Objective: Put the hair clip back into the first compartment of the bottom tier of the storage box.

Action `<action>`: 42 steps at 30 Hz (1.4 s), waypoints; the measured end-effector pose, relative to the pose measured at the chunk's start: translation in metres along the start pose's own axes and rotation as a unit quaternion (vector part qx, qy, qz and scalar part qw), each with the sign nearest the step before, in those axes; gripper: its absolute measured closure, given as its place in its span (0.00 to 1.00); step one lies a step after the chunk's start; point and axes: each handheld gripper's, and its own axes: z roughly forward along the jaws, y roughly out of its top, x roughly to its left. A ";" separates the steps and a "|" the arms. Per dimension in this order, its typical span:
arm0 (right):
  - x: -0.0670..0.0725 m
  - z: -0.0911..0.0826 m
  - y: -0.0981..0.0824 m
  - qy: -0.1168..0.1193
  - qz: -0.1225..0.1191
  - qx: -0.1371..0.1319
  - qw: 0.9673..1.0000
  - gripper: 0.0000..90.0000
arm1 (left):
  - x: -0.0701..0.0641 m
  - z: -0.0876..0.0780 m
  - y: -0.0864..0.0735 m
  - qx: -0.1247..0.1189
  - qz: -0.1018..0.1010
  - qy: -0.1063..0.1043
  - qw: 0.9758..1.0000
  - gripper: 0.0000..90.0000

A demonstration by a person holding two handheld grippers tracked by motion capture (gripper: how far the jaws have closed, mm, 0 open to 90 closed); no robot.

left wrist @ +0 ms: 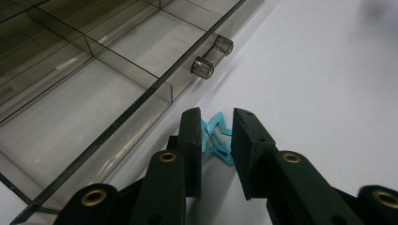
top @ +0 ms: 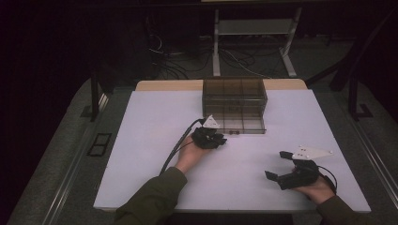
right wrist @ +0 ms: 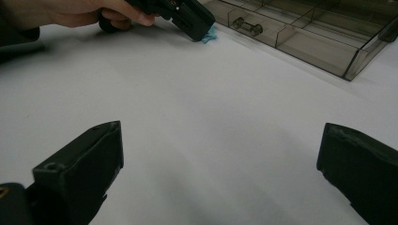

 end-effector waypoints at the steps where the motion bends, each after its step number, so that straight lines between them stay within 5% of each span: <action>1: 0.000 0.000 0.000 0.000 0.000 0.000 1.000 0.00 | 0.000 0.000 0.000 0.002 0.002 0.001 1.000 0.82; 28: 0.000 0.000 0.000 -0.001 0.001 0.000 1.000 0.00 | -0.003 -0.003 0.003 -0.003 0.009 -0.008 1.000 0.89; 32: 0.000 0.000 0.000 -0.001 0.001 0.000 1.000 0.00 | -0.002 -0.005 0.002 -0.011 0.005 -0.018 1.000 0.99; 42: 0.000 -0.001 0.000 -0.001 0.001 0.000 1.000 0.00 | -0.001 -0.008 0.003 -0.019 -0.002 -0.033 0.999 0.99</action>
